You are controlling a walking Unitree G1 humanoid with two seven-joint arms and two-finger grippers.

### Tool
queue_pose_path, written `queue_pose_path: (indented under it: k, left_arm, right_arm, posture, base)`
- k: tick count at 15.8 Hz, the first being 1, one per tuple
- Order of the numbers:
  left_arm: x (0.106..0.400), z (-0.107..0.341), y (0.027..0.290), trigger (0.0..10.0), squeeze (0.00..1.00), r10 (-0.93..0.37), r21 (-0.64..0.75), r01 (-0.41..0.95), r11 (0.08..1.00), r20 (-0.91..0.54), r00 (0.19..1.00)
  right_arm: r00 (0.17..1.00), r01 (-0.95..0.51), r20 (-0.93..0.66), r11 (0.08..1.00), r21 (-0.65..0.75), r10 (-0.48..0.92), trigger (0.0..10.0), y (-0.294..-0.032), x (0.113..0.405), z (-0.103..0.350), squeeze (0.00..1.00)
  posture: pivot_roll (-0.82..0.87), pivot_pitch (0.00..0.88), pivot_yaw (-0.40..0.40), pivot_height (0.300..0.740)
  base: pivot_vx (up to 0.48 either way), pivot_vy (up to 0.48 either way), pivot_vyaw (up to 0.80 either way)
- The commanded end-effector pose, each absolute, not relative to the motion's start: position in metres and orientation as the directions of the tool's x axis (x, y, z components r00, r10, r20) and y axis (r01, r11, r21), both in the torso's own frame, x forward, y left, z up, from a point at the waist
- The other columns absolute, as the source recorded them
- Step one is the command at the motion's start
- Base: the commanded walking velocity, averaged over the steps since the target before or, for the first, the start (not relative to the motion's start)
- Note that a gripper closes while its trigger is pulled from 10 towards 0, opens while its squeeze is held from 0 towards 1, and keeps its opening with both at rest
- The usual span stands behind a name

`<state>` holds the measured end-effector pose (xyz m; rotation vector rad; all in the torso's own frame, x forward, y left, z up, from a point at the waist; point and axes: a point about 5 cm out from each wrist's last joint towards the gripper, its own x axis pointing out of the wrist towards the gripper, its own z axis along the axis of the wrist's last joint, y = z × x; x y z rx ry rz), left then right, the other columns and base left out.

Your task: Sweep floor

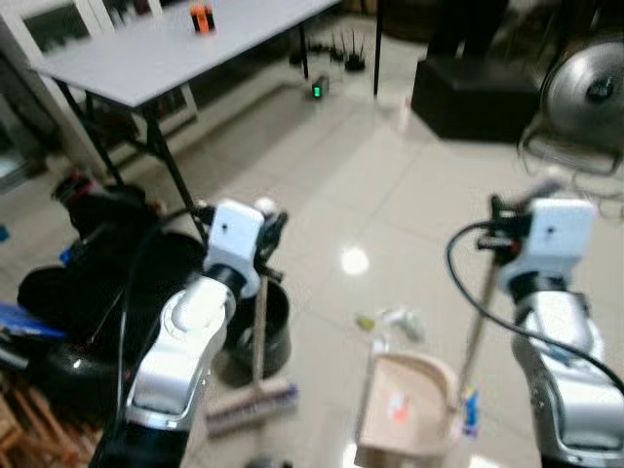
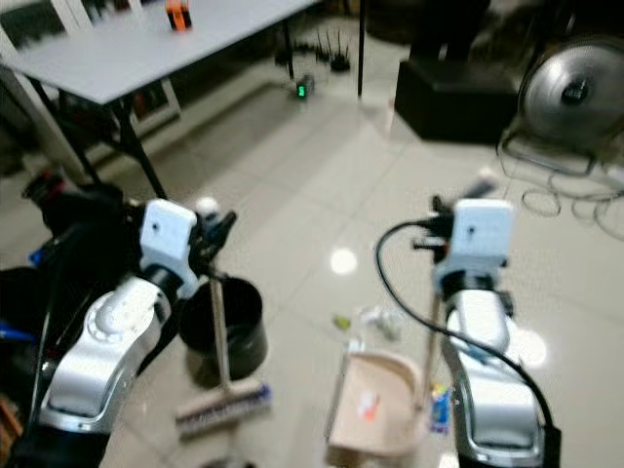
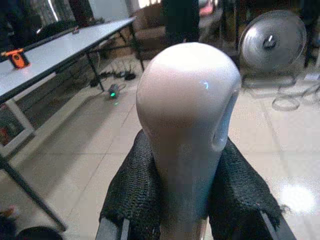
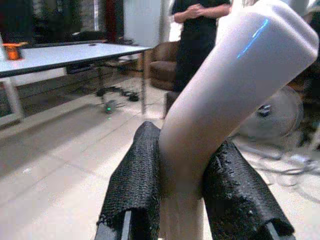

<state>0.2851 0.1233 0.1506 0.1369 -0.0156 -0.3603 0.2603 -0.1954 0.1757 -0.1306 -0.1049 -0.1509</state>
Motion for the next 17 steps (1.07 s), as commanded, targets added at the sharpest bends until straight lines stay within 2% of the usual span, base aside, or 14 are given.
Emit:
queue_pose_path:
  k: [1, 2, 5, 9, 13, 17]
  left_arm:
    - [0.287, 0.158, 0.129, 10.0, 0.00, -0.338, 0.145, 0.331, 0.932, 0.027, 0.941]
    - [0.290, 0.158, 0.129, 10.0, 0.00, -0.336, 0.107, 0.333, 0.937, 0.010, 0.942]
    - [0.294, 0.162, 0.129, 10.0, 0.00, -0.329, 0.119, 0.323, 0.939, 0.034, 0.944]
    - [0.295, 0.163, 0.127, 10.0, 0.00, -0.337, 0.128, 0.330, 0.935, 0.039, 0.941]
    - [0.295, 0.164, 0.124, 10.0, 0.00, -0.361, 0.158, 0.346, 0.925, 0.075, 0.930]
    - [0.295, 0.166, 0.122, 10.0, 0.00, -0.385, 0.146, 0.369, 0.918, 0.096, 0.918]
  right_arm:
    - [0.979, 0.148, 0.158, 0.982, -0.114, -0.129, 10.0, -0.190, 0.259, 0.184, 0.00]
    - [0.978, 0.156, 0.157, 0.982, -0.110, -0.138, 10.0, -0.190, 0.258, 0.184, 0.00]
    - [0.976, 0.173, 0.155, 0.979, -0.106, -0.156, 10.0, -0.191, 0.255, 0.183, 0.00]
    - [0.967, 0.228, 0.134, 0.969, -0.096, -0.215, 10.0, -0.197, 0.254, 0.181, 0.00]
    - [0.958, 0.259, 0.152, 0.963, -0.081, -0.245, 10.0, -0.201, 0.253, 0.182, 0.00]
    - [0.952, 0.278, 0.152, 0.958, -0.075, -0.265, 10.0, -0.200, 0.249, 0.181, 0.00]
  posture:
    - [-0.06, 0.041, 0.094, 0.740]
    - [-0.06, 0.040, 0.097, 0.740]
    - [-0.06, 0.038, 0.102, 0.740]
    - [-0.06, 0.033, 0.105, 0.740]
    - [-0.06, 0.025, 0.106, 0.740]
    - [-0.07, 0.015, 0.110, 0.740]
  base:
    - [0.000, 0.000, 0.00]
    - [0.000, 0.472, 0.00]
    - [0.000, 0.472, 0.00]
    - [0.000, 0.000, 0.00]
    - [0.000, 0.000, -0.80]
    - [0.319, 0.000, -0.80]
